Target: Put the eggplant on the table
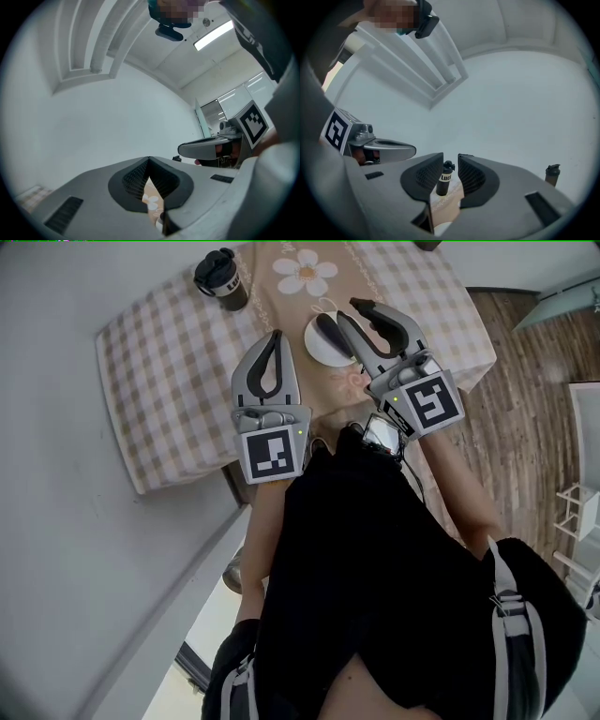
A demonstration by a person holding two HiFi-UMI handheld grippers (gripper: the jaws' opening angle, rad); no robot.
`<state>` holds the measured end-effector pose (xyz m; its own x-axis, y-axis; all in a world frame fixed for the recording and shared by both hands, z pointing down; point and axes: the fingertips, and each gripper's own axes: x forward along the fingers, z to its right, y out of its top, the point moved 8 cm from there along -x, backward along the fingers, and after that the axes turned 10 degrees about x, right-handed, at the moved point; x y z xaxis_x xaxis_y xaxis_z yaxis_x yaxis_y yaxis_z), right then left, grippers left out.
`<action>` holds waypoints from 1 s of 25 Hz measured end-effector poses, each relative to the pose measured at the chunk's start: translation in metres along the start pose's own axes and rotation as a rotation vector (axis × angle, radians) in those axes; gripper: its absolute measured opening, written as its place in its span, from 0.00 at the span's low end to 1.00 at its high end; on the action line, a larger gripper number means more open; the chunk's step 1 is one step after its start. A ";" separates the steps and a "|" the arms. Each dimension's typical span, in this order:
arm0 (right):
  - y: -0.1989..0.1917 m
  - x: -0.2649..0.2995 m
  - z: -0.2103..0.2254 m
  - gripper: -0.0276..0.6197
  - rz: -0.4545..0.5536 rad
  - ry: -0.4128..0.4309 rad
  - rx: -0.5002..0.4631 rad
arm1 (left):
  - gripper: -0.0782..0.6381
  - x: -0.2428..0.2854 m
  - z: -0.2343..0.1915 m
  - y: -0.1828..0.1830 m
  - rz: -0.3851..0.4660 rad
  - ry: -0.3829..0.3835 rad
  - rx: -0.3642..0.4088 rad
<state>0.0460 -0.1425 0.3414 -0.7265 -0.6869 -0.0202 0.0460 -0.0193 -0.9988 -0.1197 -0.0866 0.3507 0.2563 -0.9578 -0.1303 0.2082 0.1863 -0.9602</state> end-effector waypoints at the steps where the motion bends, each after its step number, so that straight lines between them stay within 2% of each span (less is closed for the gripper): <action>1: 0.003 -0.001 -0.001 0.20 0.013 -0.006 -0.004 | 0.11 0.001 0.000 0.002 0.006 0.002 0.000; 2: 0.006 -0.003 -0.003 0.20 0.032 -0.015 -0.007 | 0.11 0.001 -0.001 0.004 0.013 0.004 0.000; 4: 0.010 -0.005 -0.005 0.13 0.071 -0.032 -0.005 | 0.11 0.002 0.000 0.006 0.025 0.008 0.001; 6: 0.012 -0.006 -0.008 0.13 0.097 -0.031 0.001 | 0.11 0.002 0.001 0.008 0.034 0.010 0.001; 8: 0.013 -0.007 -0.009 0.13 0.099 -0.028 0.003 | 0.11 0.004 0.001 0.012 0.047 0.010 0.009; 11: 0.013 -0.008 -0.009 0.05 0.097 -0.047 -0.004 | 0.11 0.007 0.003 0.017 0.073 0.004 0.015; 14: 0.011 -0.010 -0.013 0.05 0.110 -0.049 -0.004 | 0.11 0.005 0.007 0.018 0.097 0.000 0.012; 25: -0.011 -0.007 -0.016 0.05 0.070 -0.048 -0.014 | 0.11 0.000 0.011 0.002 0.069 -0.013 0.030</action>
<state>0.0395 -0.1257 0.3517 -0.6877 -0.7205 -0.0886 0.0860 0.0403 -0.9955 -0.1086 -0.0834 0.3516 0.2832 -0.9396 -0.1921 0.2183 0.2582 -0.9411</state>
